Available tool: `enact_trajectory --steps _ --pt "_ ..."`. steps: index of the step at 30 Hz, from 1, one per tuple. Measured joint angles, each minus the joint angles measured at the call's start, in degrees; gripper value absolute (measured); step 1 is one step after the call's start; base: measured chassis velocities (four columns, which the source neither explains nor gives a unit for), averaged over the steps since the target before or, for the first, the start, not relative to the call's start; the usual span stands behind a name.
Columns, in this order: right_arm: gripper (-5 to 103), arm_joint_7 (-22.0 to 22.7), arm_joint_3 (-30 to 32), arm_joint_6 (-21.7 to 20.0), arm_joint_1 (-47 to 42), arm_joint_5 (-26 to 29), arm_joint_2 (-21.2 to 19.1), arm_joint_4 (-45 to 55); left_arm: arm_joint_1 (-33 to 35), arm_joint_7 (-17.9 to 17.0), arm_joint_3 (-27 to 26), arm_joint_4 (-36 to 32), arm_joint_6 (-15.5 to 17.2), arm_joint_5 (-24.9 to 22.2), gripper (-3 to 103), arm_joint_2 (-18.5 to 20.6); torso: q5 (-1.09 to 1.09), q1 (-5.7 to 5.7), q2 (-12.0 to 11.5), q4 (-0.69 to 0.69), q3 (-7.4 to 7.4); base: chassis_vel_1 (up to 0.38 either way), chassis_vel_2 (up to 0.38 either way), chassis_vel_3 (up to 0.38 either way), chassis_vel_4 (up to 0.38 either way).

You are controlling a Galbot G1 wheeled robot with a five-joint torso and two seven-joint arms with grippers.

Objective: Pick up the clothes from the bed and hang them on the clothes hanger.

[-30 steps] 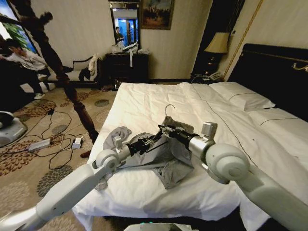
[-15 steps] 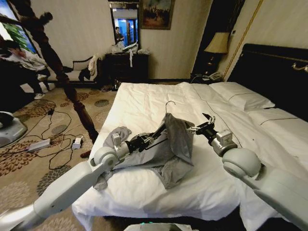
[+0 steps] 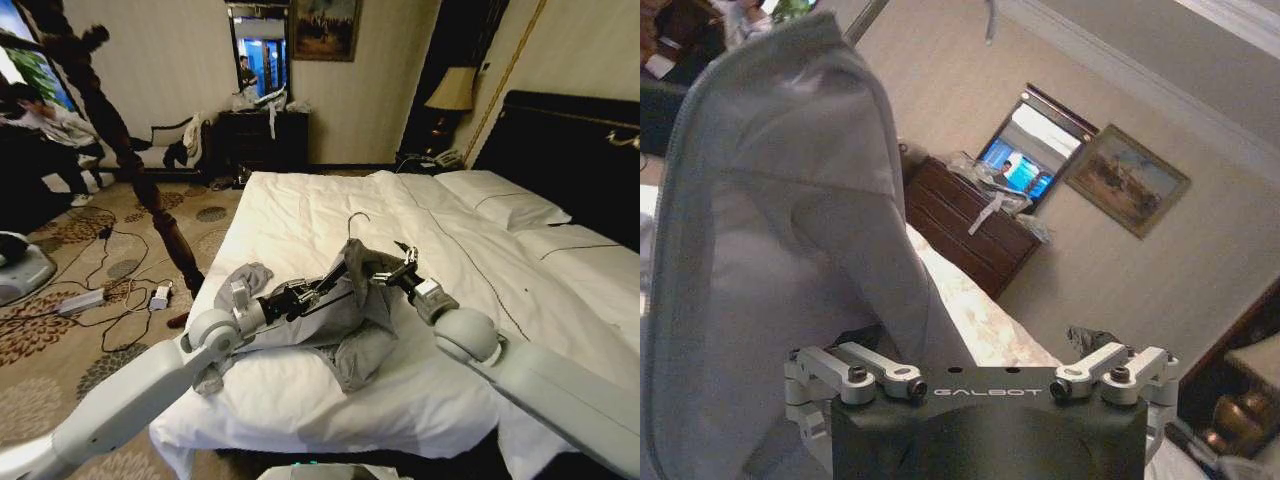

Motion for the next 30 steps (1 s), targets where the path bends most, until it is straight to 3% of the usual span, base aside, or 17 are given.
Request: enact_trajectory --steps 2,4,6,10,16,20,22,24,30 --pt "100 -1.00 -0.18 0.54 -0.02 -1.26 -0.62 -0.24 -0.18 0.11 0.38 0.00 -0.02 0.18 17 0.13 0.00 0.00 0.00 -0.02 0.00 0.000 0.000 0.000 0.000" --pt "90 -3.15 -0.46 2.56 -0.64 -5.96 -2.13 -0.82 -0.51 0.39 0.94 0.05 -0.08 0.73 17 0.33 0.01 -0.01 0.00 -0.04 0.00 0.000 0.000 0.000 0.000" --pt "90 -4.00 -0.52 3.61 -1.02 -8.34 -2.77 -1.08 -0.58 0.52 1.03 0.10 -0.12 0.93 17 0.38 0.01 0.00 0.00 -0.03 0.00 0.000 0.000 0.000 0.000" --pt "69 -7.44 -0.53 7.65 -2.12 -16.10 -5.29 -2.17 -0.86 0.75 1.12 0.28 -0.23 1.29 17 0.42 0.01 0.00 0.00 -0.02 0.00 0.000 0.000 0.000 0.000" --pt "52 -9.77 -0.27 10.44 -2.27 -20.98 -6.45 -2.89 -0.85 0.84 0.83 0.18 -0.29 1.59 17 0.72 0.01 0.00 0.00 -0.02 0.00 0.000 0.000 0.000 0.000" --pt "30 -11.07 -0.11 12.52 -2.30 -23.85 -6.69 -3.75 0.03 1.10 0.00 -0.50 -0.45 1.81 17 1.61 0.01 -0.01 0.00 -0.01 0.00 0.000 0.000 0.000 0.000" --pt "30 -11.11 -0.10 12.83 -2.32 -24.45 -6.67 -3.90 0.15 1.11 -0.06 -0.64 -0.47 1.88 17 1.80 0.01 0.00 0.00 -0.01 0.00 0.000 0.000 0.000 0.000" --pt "20 -11.10 0.07 13.21 -2.75 -25.21 -6.61 -4.01 0.60 1.21 -0.44 -0.93 -0.52 2.01 17 2.24 0.01 0.00 0.00 -0.02 0.00 0.000 0.000 0.000 0.000" --pt "19 -10.99 0.90 13.52 -3.63 -25.31 -6.42 -3.78 3.70 0.37 -3.08 -2.34 -0.28 2.46 17 2.34 0.00 -0.01 0.00 -0.01 -0.01 0.000 0.000 0.000 0.000"
